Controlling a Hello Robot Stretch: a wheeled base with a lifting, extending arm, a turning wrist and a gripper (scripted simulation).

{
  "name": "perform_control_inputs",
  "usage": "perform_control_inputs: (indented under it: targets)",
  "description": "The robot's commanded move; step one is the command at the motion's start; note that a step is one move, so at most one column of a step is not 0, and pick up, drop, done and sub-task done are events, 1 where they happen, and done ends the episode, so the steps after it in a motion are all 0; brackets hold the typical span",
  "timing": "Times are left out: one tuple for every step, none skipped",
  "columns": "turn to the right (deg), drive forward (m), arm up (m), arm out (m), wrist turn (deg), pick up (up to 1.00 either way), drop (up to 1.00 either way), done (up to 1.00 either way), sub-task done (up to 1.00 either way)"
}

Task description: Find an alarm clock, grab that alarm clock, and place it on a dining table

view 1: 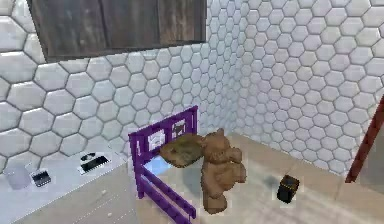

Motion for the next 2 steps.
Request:
perform_control_inputs:
  targets:
    - [-45.0,0.00,0.00,0.00,0.0,0.00,0.00,0.00,0.00]
    - [-12.0,0.00,0.00,0.00,0.0,0.00,0.00,0.00,0.00]
